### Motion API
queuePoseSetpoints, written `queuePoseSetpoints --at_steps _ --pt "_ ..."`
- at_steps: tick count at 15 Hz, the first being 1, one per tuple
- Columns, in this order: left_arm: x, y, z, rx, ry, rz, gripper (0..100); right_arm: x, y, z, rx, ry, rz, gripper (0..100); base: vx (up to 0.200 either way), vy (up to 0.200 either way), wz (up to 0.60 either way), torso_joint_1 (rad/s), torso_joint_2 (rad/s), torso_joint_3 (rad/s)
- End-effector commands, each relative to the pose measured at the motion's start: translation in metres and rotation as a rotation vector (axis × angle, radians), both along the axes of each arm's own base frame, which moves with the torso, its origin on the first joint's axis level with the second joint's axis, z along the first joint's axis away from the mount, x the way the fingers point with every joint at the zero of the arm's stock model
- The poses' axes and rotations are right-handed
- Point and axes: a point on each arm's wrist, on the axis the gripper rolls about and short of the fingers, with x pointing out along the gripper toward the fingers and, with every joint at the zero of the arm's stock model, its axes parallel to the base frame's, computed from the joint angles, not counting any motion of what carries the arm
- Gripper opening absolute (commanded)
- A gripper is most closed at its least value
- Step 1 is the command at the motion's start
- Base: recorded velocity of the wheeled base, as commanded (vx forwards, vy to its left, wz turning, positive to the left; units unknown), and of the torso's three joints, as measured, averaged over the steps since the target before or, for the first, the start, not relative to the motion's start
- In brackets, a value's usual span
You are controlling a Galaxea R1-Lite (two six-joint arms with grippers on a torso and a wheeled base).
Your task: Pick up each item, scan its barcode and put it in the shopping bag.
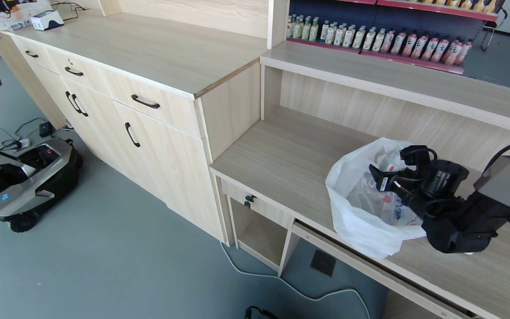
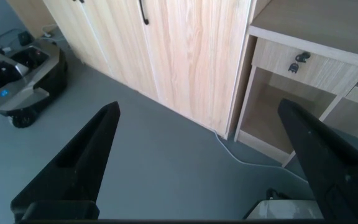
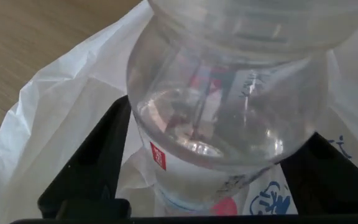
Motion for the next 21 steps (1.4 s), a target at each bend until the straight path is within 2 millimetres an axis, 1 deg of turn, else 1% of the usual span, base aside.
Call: queuePoseSetpoints --at_steps 1,2,3,4,5,6,7,8,9,10,11,12,13,14,15,18,19,21 --pt "0.000 0.000 0.000 0.000 0.000 0.001 100 -0.004 0.000 0.012 0.001 -0.025 0.001 100 0.000 0.000 0.00 0.000 0.00 0.000" --pt "0.000 0.000 0.000 0.000 0.000 0.001 100 -0.007 0.001 0.019 0.001 -0.030 0.002 100 0.000 0.000 0.00 0.000 0.00 0.000" --pt "0.000 0.000 0.000 0.000 0.000 0.001 100 -0.016 0.001 0.030 0.001 -0.025 0.004 100 0.000 0.000 0.00 0.000 0.00 0.000" --pt "0.000 0.000 0.000 0.000 0.000 0.001 100 -0.028 0.001 0.043 -0.001 -0.016 0.005 100 0.000 0.000 0.00 0.000 0.00 0.000" --pt "0.000 0.000 0.000 0.000 0.000 0.001 100 -0.046 0.001 0.058 -0.009 0.002 0.004 100 0.000 0.000 0.00 0.000 0.00 0.000" --pt "0.000 0.000 0.000 0.000 0.000 0.002 100 -0.076 0.000 0.074 -0.021 0.016 -0.001 100 0.000 0.000 0.00 0.000 0.00 0.000" --pt "0.000 0.000 0.000 0.000 0.000 0.001 100 -0.096 -0.001 0.082 -0.037 0.019 -0.005 100 0.000 0.000 0.00 0.000 0.00 0.000" --pt "0.000 0.000 0.000 0.000 0.000 0.001 100 -0.148 -0.013 0.098 -0.097 0.026 -0.052 100 0.000 0.000 0.00 0.000 0.00 0.000" --pt "0.000 0.000 0.000 0.000 0.000 0.001 100 -0.165 -0.020 0.106 -0.115 0.023 -0.081 100 0.000 0.000 0.00 0.000 0.00 0.000" --pt "0.000 0.000 0.000 0.000 -0.002 0.001 100 -0.203 -0.038 0.132 -0.126 0.020 -0.177 100 0.000 0.000 0.00 0.000 0.00 0.000" --pt "0.000 0.000 0.000 0.000 0.000 0.001 100 -0.228 -0.051 0.141 -0.132 0.056 -0.267 100 0.000 0.000 0.00 0.000 0.00 0.000" --pt "0.000 0.000 0.000 0.000 0.000 0.001 100 -0.248 -0.058 0.143 -0.163 0.082 -0.344 100 0.000 0.000 -0.60 0.002 0.00 -0.002" --pt "0.000 0.000 0.000 0.000 -0.002 0.001 100 -0.260 -0.065 0.147 -0.192 0.079 -0.430 100 0.000 0.000 -0.60 0.002 0.00 0.002" --pt "0.000 0.000 0.000 0.000 0.000 0.001 100 -0.263 -0.069 0.149 -0.192 0.077 -0.490 100 0.000 0.000 -0.60 0.002 0.01 0.002" --pt "0.000 0.000 0.000 0.000 0.000 0.001 100 -0.265 -0.076 0.150 -0.188 0.077 -0.590 100 0.000 0.000 -0.60 -0.002 0.00 0.002" --pt "0.000 0.000 0.000 0.000 -0.002 0.001 100 -0.262 -0.084 0.143 -0.171 0.121 -0.684 100 0.000 0.000 -0.60 0.005 0.00 0.004" --pt "0.000 0.000 0.000 0.000 0.000 0.001 100 -0.260 -0.087 0.144 -0.169 0.129 -0.765 100 0.000 0.000 -0.60 0.002 0.00 -0.002" --pt "0.000 0.000 0.000 0.000 0.000 0.001 100 -0.258 -0.095 0.141 -0.170 0.156 -0.820 100 0.000 0.000 -0.60 0.007 0.00 0.005"
